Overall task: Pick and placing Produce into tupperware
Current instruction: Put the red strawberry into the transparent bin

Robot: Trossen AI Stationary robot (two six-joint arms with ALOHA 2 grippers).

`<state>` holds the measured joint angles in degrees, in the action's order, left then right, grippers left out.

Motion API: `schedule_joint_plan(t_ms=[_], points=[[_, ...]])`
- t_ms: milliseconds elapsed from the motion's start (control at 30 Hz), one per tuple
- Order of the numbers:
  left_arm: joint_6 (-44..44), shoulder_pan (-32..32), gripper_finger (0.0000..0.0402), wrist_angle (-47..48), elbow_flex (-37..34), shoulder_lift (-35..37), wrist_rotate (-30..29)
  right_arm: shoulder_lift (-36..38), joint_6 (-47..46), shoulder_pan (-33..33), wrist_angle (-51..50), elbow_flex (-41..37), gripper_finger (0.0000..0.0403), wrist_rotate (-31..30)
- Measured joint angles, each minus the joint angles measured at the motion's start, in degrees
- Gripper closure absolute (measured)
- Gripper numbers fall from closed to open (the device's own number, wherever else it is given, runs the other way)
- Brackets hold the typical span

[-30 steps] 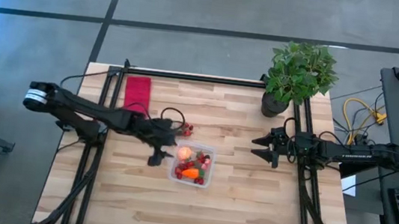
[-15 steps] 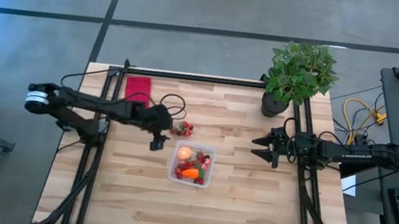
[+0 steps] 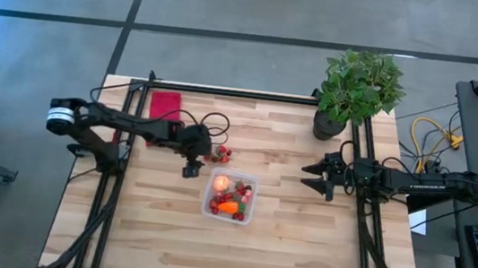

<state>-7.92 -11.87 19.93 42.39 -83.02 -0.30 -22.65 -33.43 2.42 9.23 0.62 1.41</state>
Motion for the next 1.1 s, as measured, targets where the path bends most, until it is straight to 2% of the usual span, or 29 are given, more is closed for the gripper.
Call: schedule_joint_plan(t_ms=[1100], points=[[-1.6,-4.9,0.0181,-6.2,-0.8,-1.4,3.1,0.0,0.0,0.0,0.0,0.0,0.0108,0.0]])
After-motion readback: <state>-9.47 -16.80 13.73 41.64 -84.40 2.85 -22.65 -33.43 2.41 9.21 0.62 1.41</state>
